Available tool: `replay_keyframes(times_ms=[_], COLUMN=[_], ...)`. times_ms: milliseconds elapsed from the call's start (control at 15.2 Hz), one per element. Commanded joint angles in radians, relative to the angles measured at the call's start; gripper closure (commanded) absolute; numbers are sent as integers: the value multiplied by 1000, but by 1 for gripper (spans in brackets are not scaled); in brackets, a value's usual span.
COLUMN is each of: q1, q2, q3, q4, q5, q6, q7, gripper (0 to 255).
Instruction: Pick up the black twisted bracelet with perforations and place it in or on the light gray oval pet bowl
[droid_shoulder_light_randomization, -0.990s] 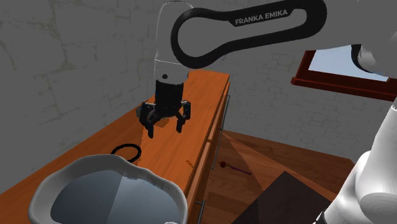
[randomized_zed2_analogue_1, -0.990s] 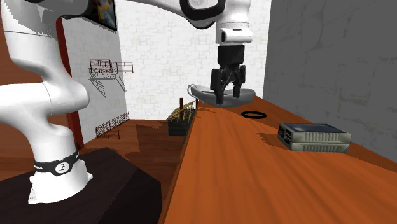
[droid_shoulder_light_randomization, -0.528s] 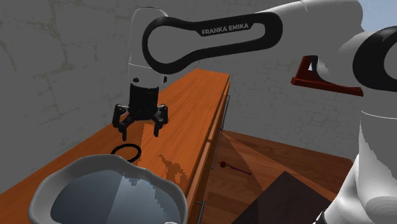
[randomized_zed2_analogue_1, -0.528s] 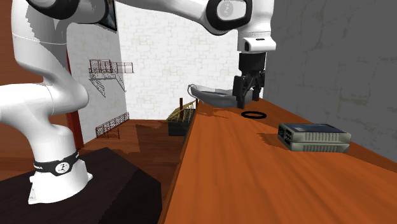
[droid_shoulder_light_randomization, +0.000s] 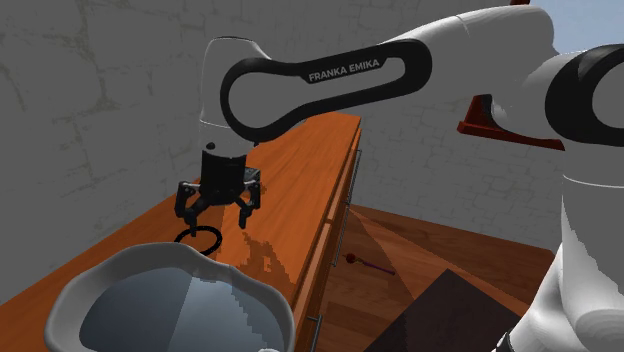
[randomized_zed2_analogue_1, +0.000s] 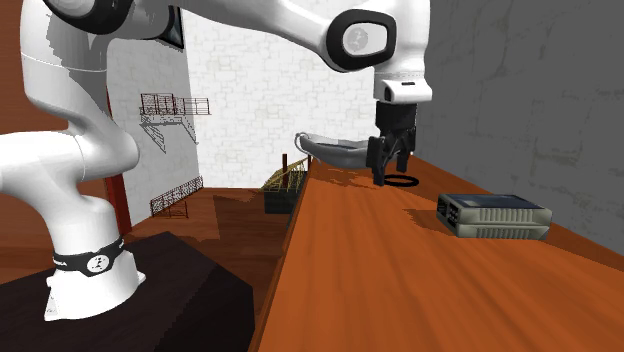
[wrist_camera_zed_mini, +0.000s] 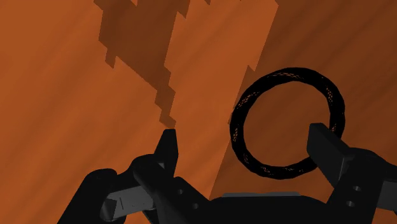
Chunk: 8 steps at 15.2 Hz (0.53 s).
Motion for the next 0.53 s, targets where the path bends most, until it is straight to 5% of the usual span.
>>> replay_keyframes(times_ms=[0,264,330,462], q1=[0,0,0,0], q2=[1,1,1,1], q3=[0,0,0,0], q4=[-2,-1,-1,-1], q5=[0,0,0,0], q6=[2,2,2,2], q7=[0,0,0,0], gripper=[0,0,255,255])
